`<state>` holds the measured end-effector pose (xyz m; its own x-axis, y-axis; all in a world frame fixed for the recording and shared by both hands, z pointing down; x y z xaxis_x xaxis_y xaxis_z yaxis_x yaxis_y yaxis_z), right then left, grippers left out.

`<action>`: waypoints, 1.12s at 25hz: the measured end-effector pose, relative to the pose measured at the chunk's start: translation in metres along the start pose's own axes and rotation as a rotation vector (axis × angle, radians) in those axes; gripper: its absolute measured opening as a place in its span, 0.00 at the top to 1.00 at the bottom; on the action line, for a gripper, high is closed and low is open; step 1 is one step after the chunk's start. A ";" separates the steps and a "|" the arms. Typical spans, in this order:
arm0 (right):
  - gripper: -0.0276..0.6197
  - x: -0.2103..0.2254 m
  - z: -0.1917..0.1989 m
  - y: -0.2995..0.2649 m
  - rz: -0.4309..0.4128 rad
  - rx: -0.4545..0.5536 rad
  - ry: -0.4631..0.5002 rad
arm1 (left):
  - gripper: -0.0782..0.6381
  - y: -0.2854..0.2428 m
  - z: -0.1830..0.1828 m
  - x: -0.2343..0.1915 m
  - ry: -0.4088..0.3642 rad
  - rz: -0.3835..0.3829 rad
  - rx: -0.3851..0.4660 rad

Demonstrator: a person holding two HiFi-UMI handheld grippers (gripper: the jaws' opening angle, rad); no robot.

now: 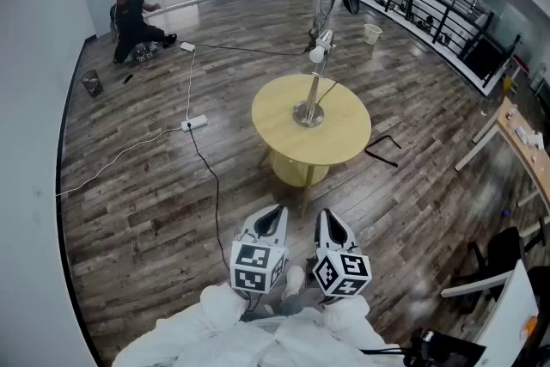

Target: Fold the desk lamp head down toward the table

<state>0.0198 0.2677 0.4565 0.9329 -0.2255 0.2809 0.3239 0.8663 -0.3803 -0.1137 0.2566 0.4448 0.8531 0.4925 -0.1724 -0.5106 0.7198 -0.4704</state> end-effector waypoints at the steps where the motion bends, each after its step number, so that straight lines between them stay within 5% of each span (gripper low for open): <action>1: 0.94 0.003 -0.002 -0.003 0.002 0.001 0.003 | 0.89 -0.004 -0.001 -0.001 0.001 -0.001 -0.002; 28: 0.94 0.160 -0.096 -0.121 -0.069 -0.005 -0.014 | 0.89 -0.189 -0.091 0.010 -0.016 -0.052 -0.042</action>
<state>0.1454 0.0838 0.4629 0.9059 -0.2785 0.3191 0.3885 0.8464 -0.3641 0.0010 0.0812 0.4529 0.8762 0.4632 -0.1335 -0.4607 0.7233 -0.5143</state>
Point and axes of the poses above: the fingertips, and each gripper's own axes: y backward along the fingers, x to its right, z out of its underside, the point moved 5 cm from there along y, backward along the fingers, and after that the axes turned 15 degrees about -x, right-handed, at the moved point
